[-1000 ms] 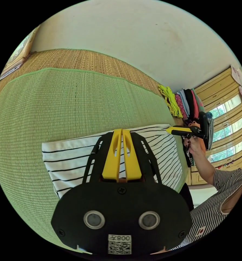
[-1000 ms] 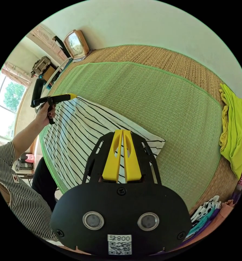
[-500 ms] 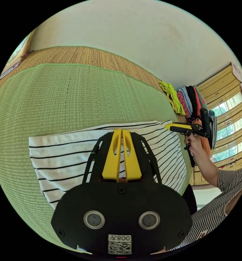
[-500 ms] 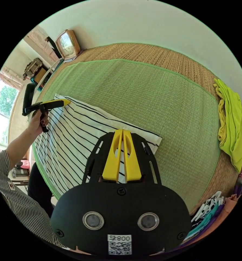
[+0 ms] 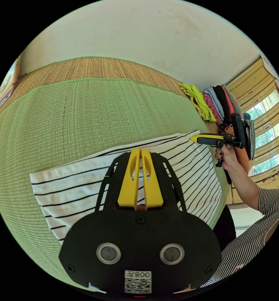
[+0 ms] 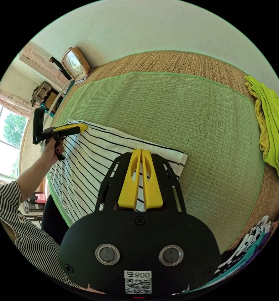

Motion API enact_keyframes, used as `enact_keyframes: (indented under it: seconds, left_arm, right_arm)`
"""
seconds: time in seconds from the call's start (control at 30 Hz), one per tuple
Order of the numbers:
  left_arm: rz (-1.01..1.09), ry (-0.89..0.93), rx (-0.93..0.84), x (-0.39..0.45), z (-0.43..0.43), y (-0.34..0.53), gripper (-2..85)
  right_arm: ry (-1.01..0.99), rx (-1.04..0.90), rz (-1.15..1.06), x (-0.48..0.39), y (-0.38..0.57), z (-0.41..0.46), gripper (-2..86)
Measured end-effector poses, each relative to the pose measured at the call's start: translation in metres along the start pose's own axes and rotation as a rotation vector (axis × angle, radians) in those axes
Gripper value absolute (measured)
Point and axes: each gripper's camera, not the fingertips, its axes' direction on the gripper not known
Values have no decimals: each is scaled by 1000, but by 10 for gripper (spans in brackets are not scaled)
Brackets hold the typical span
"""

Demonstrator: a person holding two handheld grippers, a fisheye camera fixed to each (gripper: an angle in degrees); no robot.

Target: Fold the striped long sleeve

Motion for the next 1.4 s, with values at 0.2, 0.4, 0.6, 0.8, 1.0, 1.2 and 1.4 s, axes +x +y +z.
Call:
enact_keyframes:
  seconds: [0.2,0.4,0.6,0.8,1.0,1.2,1.4]
  left_arm:
    - [-5,28,86,10,-24,7,3]
    - [-35,37,81,12,-23,10,3]
    - [-44,22,77,18,-32,20,8]
    - [61,94,49,49,-36,30,28]
    - [118,2,-35,83,-27,27,19]
    - [101,35,22,93,-62,31,14]
    - [59,59,-8,90,-74,32,24]
  right_arm:
    - [10,9,-10,-2,7,-2,1]
    - [-4,43,15,5,13,-9,1]
    - [-29,54,6,9,22,-11,1]
    - [25,27,-54,2,33,-4,4]
    - [102,-10,-89,-5,40,10,4]
    - [95,53,-77,-1,53,-1,1]
    - [67,32,-7,22,63,11,1]
